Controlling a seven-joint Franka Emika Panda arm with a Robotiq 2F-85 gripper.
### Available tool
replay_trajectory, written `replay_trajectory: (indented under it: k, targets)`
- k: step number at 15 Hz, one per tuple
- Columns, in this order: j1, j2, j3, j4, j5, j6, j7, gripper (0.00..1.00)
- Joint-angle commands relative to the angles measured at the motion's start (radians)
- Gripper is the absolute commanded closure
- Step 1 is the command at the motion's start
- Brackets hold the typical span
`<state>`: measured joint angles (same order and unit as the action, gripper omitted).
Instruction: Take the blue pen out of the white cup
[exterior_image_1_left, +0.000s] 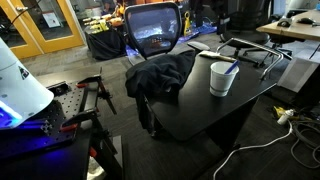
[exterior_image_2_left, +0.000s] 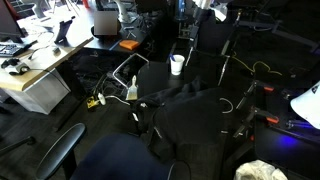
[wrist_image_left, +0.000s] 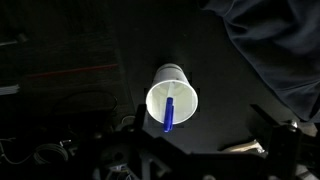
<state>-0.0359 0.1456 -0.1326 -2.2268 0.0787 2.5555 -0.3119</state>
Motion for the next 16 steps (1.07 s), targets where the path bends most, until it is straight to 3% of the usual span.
replay_trajectory:
  k: [1,7,8,9,13,16]
  targets:
    - [-0.029,0.014,0.031,0.011,-0.015,-0.002,0.011,0.00]
    - [-0.039,0.103,0.043,0.074,-0.017,0.004,0.044,0.00]
    - [-0.041,0.116,0.043,0.086,-0.017,0.004,0.050,0.07]
    - [-0.043,0.133,0.044,0.101,-0.017,0.001,0.056,0.26]
    - [-0.044,0.196,0.047,0.162,-0.022,-0.015,0.087,0.57]
    - [-0.046,0.248,0.050,0.212,-0.023,-0.027,0.103,0.59]
